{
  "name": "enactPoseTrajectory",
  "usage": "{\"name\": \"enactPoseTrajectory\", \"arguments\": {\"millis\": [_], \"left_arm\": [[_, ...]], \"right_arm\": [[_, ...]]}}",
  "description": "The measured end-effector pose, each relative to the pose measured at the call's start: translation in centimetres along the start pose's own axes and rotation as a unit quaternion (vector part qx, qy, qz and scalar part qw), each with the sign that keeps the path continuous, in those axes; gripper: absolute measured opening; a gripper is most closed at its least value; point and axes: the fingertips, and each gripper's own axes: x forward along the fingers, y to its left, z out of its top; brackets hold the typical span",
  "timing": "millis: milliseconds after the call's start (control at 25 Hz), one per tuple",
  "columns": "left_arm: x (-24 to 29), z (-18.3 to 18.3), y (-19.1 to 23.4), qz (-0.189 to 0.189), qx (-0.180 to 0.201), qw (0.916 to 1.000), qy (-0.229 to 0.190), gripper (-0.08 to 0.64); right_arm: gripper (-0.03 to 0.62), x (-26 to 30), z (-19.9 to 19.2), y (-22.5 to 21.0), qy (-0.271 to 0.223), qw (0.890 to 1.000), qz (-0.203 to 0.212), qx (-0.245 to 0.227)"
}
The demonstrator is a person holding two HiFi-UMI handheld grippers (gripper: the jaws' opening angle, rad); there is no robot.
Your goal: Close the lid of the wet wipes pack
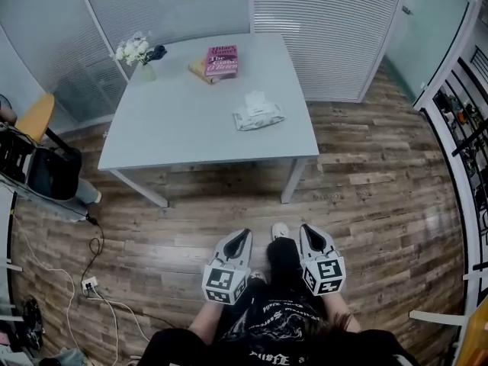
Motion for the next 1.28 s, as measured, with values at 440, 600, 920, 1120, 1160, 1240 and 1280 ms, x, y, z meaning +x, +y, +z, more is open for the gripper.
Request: {"name": "enactPoseTrajectory", "arguments": {"millis": [440,600,920,1120,1160,1240,1280], "left_arm": [[5.2,1.3,6.3,0.064,-0.019,0.9978,0.006,0.011],[9.0,3.2,7.6,0.072,-0.018,0.9972,0.007,0.011],[17.0,6.9,10.1,0.094,-0.025,0.9953,-0.003,0.011],[21.6,8.5,11.1,0.104,-0.036,0.9939,-0.009,0.011],[22.5,8.8,11.3,0.106,-0.040,0.9935,-0.011,0.011],[24.0,9.2,11.5,0.111,-0.046,0.9927,-0.014,0.011],[24.6,9.2,11.5,0.113,-0.047,0.9924,-0.014,0.011]], "right_arm": [[-0.002,10.0,2.2,-1.9,0.013,0.998,0.058,-0.011],[-0.002,14.2,4.1,-4.5,0.014,0.997,0.070,-0.009],[-0.002,22.1,8.6,-9.6,0.002,0.995,0.103,-0.016],[-0.002,25.6,10.4,-12.4,0.003,0.992,0.126,-0.024],[-0.002,26.2,10.6,-12.9,0.005,0.991,0.130,-0.026],[-0.002,27.2,10.8,-14.0,0.008,0.990,0.137,-0.028],[-0.002,27.6,10.9,-14.4,0.009,0.990,0.140,-0.029]]}}
